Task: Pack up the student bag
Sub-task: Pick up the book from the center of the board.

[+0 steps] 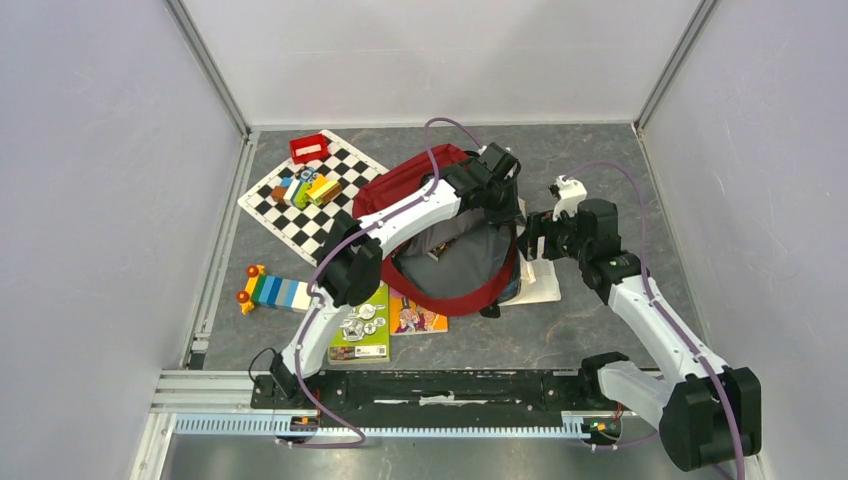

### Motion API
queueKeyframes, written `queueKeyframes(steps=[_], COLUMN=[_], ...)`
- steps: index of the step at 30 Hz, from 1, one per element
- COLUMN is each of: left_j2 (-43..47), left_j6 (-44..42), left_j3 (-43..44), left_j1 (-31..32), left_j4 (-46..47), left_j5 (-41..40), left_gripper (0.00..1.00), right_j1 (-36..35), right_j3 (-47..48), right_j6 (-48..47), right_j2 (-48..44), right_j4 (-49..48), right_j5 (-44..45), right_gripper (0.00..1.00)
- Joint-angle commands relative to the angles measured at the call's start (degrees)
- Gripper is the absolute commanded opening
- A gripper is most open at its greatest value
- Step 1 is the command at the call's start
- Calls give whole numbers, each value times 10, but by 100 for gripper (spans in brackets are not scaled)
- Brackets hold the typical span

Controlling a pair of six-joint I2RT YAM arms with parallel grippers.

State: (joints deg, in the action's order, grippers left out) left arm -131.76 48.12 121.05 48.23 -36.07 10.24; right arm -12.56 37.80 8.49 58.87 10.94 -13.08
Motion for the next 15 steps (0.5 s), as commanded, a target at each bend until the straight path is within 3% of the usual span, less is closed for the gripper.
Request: queueKeyframes(steps=[1,4,15], left_j2=[46,48,51], left_j6=[9,17,19], left_j3=[-9,-17,-23], left_j1=[-10,-10,-13], left_j4=[36,49,60], left_j5=[16,22,16], left_gripper=[2,2,2], right_j1=[18,18,17], right_j3=[9,12,17], right_j6=[2,13,34], right_j2=[17,42,108], right_j4=[8,3,-8], right_j5=[-51,-96,-167], right_gripper=[86,90,90])
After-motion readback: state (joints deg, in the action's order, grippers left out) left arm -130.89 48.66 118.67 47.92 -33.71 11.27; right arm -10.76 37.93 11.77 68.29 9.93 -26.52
